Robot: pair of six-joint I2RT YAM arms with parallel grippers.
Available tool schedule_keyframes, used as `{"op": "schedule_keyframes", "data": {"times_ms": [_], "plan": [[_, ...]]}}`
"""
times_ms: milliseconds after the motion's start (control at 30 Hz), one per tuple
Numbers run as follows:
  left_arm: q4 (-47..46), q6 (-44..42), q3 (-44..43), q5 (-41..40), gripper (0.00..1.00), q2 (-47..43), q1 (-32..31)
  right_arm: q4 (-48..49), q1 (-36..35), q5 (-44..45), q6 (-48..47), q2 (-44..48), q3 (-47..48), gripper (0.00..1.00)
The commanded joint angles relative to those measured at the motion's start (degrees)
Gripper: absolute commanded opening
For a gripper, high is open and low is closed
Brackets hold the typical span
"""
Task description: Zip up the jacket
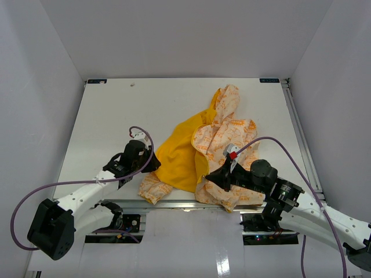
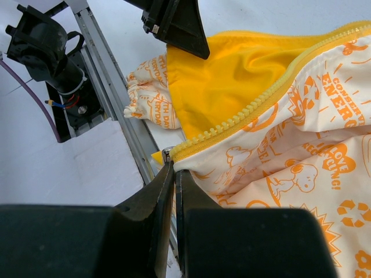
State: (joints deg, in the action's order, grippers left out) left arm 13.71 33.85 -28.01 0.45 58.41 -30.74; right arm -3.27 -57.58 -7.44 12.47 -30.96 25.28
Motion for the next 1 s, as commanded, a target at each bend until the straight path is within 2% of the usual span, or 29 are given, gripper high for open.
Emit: {"op": "schedule_keyframes", "data": {"times_ms": [0, 533, 600, 767, 867, 967], "plan": [[1.19, -0.56, -3.18, 0.43, 0.38, -1.53, 0.16, 2.05, 0.09, -0.20, -0.08, 0.48, -0.32, 0.08], [2.44, -1.05, -4.88, 0.43, 0.42, -2.58, 0.16, 2.13, 0.04, -0.38, -0.10, 0.64, -0.47, 0.08], [2.55, -1.19, -5.19, 0.62, 0.37, -2.25, 0.16, 2.13, 0.10, -0.38, -0.08, 0.58, -0.44, 0.08], [2.46, -3.58, -7.46, 3.38, 0.00, -1.38, -0.62, 2.13, 0.10, 0.14, -0.16, 0.29, -0.58, 0.08], [3.49, -4.74, -10.69, 3.34, 0.00, -0.16, -3.04, 2.13, 0.10, 0.32, -0.16, -0.14, -0.41, 0.08], [4.31, -4.44, -12.73, -0.84, 0.00, 1.50, -7.49, 2.04, 0.10, 0.46, -0.08, -0.24, -0.27, 0.08]]}}
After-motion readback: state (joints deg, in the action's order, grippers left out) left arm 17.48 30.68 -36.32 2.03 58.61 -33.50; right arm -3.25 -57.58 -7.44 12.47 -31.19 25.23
